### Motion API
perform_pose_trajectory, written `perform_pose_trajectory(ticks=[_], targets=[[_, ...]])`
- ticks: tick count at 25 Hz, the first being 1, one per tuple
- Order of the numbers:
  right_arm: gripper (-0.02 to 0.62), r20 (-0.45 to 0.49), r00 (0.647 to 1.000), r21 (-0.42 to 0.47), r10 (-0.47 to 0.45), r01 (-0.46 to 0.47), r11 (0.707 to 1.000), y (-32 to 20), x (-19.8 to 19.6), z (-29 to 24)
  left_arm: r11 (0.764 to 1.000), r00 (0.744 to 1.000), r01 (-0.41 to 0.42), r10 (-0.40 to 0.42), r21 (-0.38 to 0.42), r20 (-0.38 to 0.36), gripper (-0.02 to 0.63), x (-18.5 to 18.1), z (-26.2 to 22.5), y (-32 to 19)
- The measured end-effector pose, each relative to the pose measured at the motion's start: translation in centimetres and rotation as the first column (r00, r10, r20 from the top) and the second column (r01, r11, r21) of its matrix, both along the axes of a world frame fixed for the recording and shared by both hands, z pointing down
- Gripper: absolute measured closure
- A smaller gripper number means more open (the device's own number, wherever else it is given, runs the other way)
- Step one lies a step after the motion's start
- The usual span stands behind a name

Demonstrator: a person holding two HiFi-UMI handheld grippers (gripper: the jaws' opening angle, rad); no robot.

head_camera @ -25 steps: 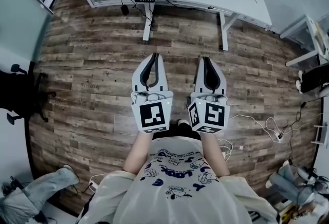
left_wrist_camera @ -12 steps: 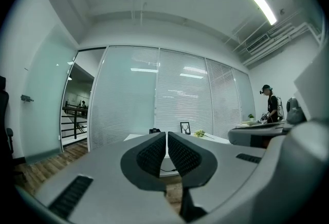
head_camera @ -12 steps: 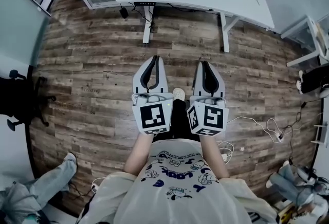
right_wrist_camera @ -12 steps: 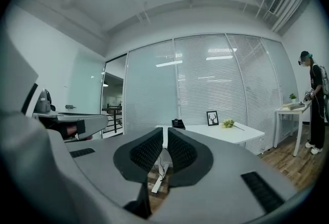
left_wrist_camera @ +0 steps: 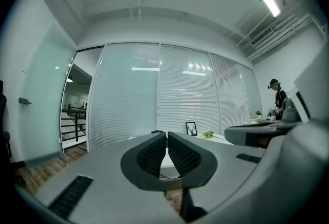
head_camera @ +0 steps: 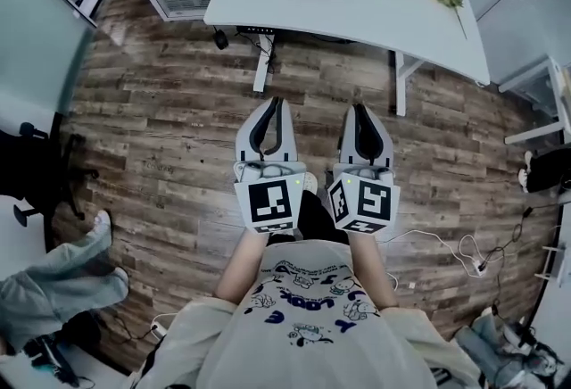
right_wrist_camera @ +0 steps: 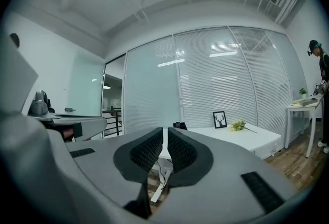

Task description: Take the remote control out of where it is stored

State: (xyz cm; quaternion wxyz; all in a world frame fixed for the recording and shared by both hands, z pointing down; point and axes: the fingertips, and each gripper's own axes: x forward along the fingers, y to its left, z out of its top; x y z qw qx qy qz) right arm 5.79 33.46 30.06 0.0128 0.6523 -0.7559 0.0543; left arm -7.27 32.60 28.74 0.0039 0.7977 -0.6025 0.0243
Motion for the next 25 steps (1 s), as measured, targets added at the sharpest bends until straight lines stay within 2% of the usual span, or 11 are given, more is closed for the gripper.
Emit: perform_pose_trajectory(ticks=[8,15,25], targets=[[0.548,0.001,0.999,0.013,-0.044,0.043,0.999,-9.9,3.7,-1.1,0.999,1.0,0.026,-0.026,0.024,0.009,0.58,4.3,-1.5,-9.3],[0.548,0.014,0.998,0.009,-0.053,0.053,0.999,-15.9,6.5,-0.7,0.999,0.999,0.038,-0.038,0.022,0.006,0.58,6.8,-1.2,-14.9],[0.548,0.036,0.998,-0.028,-0.054,0.055,0.998,-22.3,7.1,1.2,0.998,0.998,0.06,-0.06,-0.017,0.024,0.58,6.7,0.3,-21.3]])
